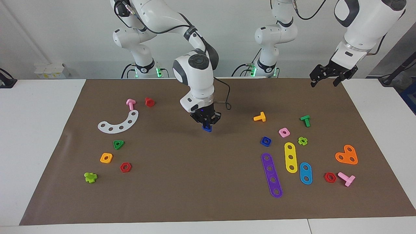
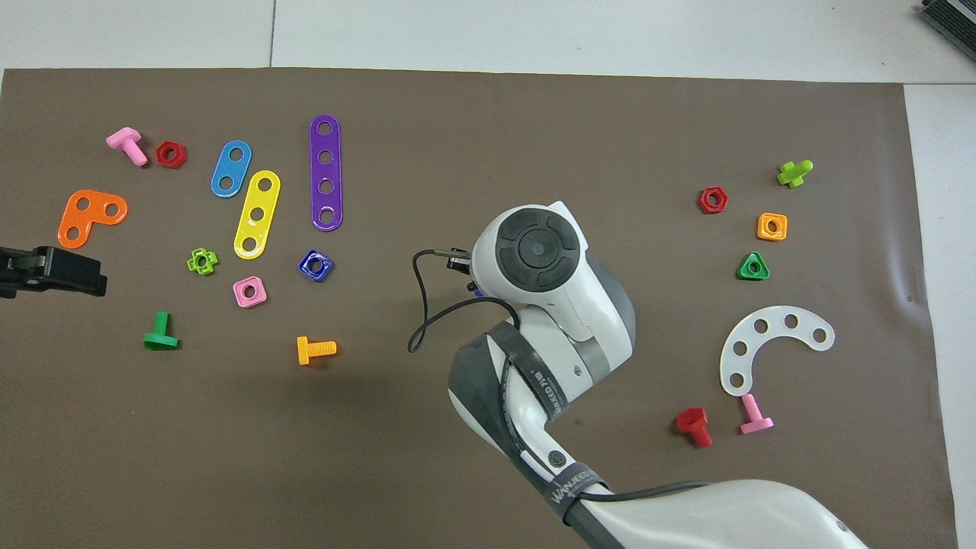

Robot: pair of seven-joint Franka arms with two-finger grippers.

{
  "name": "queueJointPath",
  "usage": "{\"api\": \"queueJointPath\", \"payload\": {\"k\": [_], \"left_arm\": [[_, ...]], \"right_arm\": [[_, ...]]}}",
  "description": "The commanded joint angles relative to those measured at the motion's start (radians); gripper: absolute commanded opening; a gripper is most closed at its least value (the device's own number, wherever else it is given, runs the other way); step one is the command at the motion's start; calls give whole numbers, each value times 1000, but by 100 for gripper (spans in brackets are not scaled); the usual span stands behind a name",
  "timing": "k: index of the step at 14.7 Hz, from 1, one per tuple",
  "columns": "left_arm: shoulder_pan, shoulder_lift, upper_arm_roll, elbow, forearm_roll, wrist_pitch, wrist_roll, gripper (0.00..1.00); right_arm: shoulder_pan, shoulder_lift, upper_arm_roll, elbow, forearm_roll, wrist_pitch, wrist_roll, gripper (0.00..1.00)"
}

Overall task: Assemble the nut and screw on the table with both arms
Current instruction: 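Carry the blue nut to the mat centre and release it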

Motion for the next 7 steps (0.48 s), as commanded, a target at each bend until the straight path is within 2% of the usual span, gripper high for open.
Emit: {"api": "queueJointPath", "payload": {"k": [1,7], "left_arm": [[7,-29,1,-26,-18,-2,-1,100],[7,-29,1,-26,-18,-2,-1,100]], "right_arm": [[30,88,-4,38,-72,65,89,0],[24,91,-4,-5,-83,107,92,0]]}}
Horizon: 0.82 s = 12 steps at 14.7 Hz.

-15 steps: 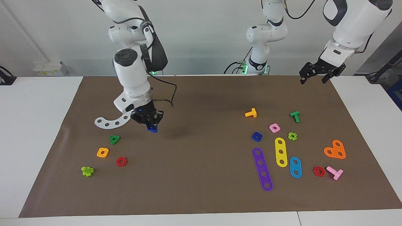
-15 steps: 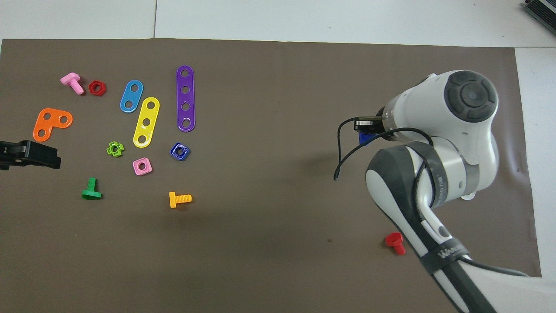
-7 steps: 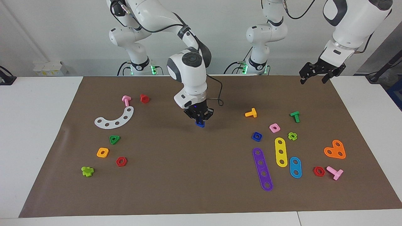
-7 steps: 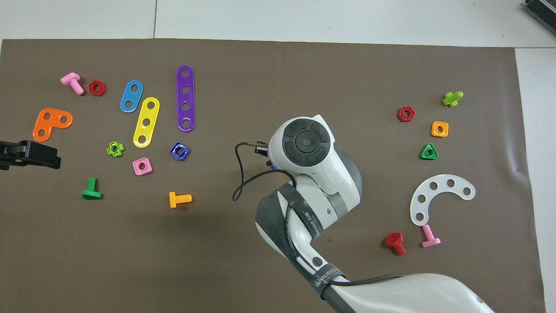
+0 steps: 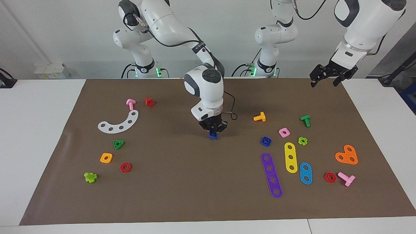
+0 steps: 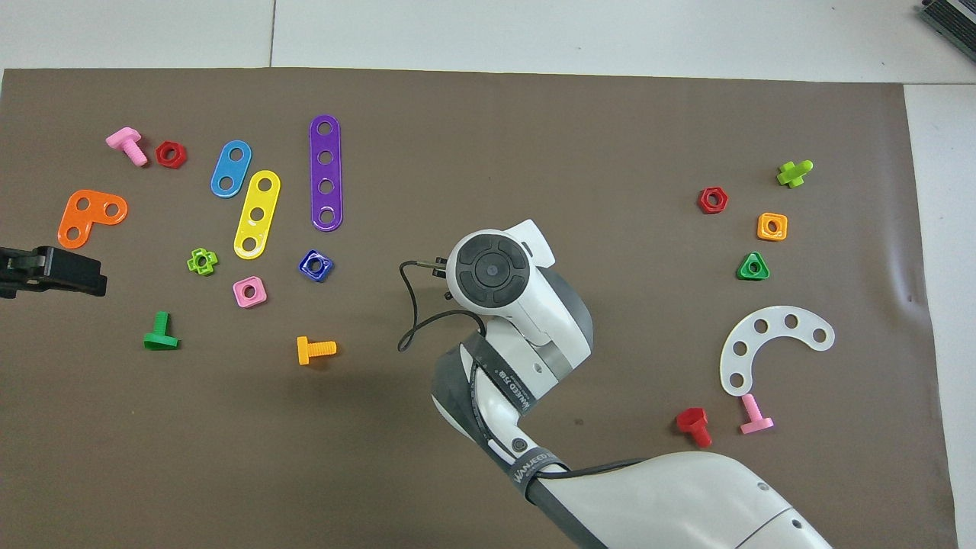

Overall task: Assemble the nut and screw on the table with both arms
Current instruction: 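Carry the blue nut to the mat centre and release it, then retract the right gripper while the left gripper reaches the square nut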

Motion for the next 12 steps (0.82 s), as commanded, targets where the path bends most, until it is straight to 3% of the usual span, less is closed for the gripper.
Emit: {"api": "queueJointPath", "payload": {"k": [1,2,3,4,7,12], "left_arm": [[7,-29,1,-26,-18,-2,-2,100],[7,-29,1,-26,-18,-2,-1,100],[7,-29,1,-27,-18,-2,-1,100],[7,-29,1,-26,-18,-3,-7,100],[-6,-29,-1,-26,-18,1,2,100],[-68,-26,-19,-34,-18,98,22,100]], "right_arm": [[-5,9,5,-15,-25,41,20,0],[-5,10,5,-27,-23,48,21,23],[-2,9,5,-33,-25,58,21,81],[2,7,5,-30,-25,50,21,100],[-9,-49,-9,-23,-25,26,17,100],[-139,-215,-7,-26,-26,-115,-82,100]]}}
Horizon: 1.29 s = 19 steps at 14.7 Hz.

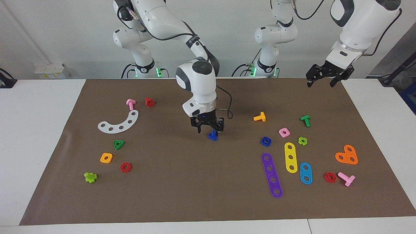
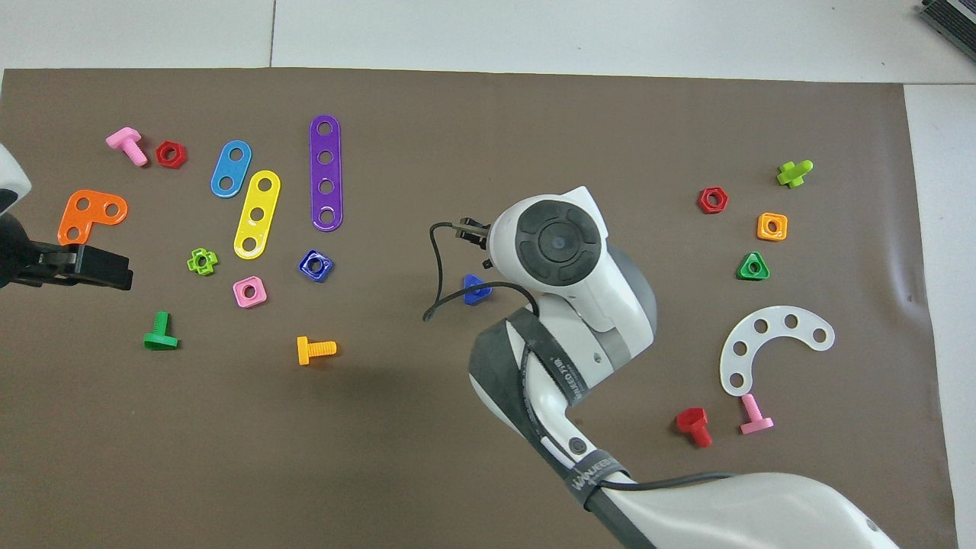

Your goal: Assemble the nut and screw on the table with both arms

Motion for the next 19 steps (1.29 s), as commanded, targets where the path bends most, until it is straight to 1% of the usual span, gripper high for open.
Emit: {"api": "queueJointPath", "payload": {"k": [1,3,5,7,9,11,14,15,16,17,19], "left_arm": [[-46,-25,5,-38,-14,72,9,100],[-77,-21,2,-55,-19,143,24,100],[-129,-9,3,-74,-20,168,38,100],[-148,39,2,-75,-23,211,82,100],[-171,88,3,-78,-23,263,127,100],[-176,143,2,-96,-23,342,131,100],[-191,172,3,-206,-23,544,188,100],[-192,183,3,-246,-23,609,205,100],[-191,192,3,-260,-23,632,238,100],[-191,214,3,-262,-23,639,292,100],[-192,275,3,-259,-23,662,366,100]], "right_arm": [[-93,-98,14,-23,-21,-92,-117,100],[-173,-150,16,-23,-21,-144,-228,100],[-271,-205,16,-23,-12,-206,-395,100],[-340,-256,16,-22,-2,-267,-535,100],[-390,-313,17,-17,-2,-330,-572,100],[-432,-362,13,3,7,-437,-635,100],[-509,-436,9,28,56,-581,-696,100],[-529,-442,9,47,57,-627,-748,100],[-532,-440,8,69,60,-673,-759,100],[-539,-440,-1,69,60,-689,-761,100],[-539,-440,-4,58,57,-678,-762,100]]}}
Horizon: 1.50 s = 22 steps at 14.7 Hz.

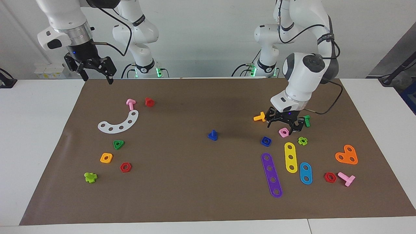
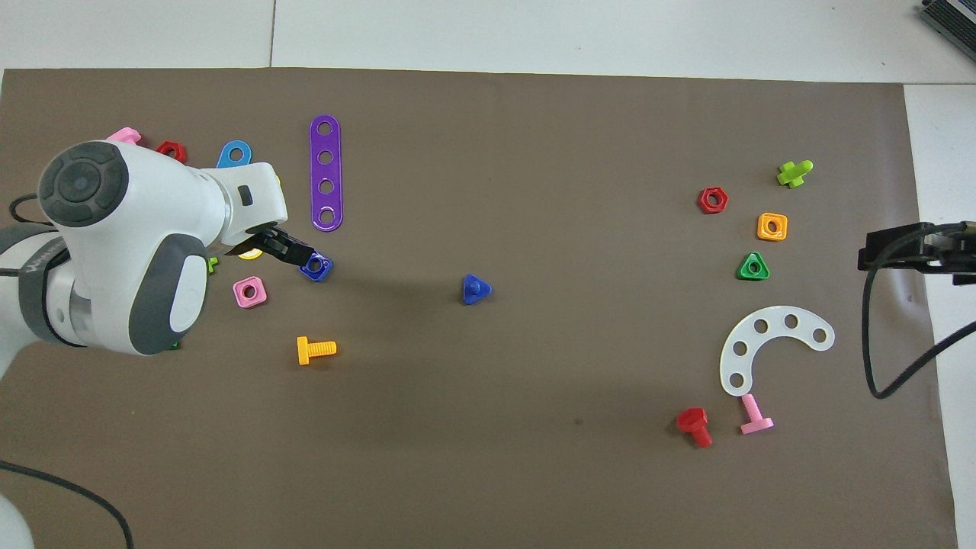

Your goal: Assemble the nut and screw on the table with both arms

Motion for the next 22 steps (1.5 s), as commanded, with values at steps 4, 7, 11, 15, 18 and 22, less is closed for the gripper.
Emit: {"api": "queueJointPath", "payload": {"k": [4,7,11,15,18,22], "left_arm": [[-59,122,17,-11,-15,113,81,100],[-59,154,17,-12,-8,134,93,100],[-59,167,20,-15,-1,132,136,100],[-66,178,20,-28,3,140,151,100],[-66,176,20,-49,20,141,179,100],[-59,173,21,-69,20,143,208,96]], "right_arm": [[-8,15,4,-4,9,-3,-22,100],[-6,26,4,2,1,11,-27,100],[-16,29,6,5,1,13,-28,100],[15,38,-9,9,-2,8,-30,100],[84,38,-92,9,-8,11,-31,100],[60,38,-77,8,-8,-18,-33,100]]}}
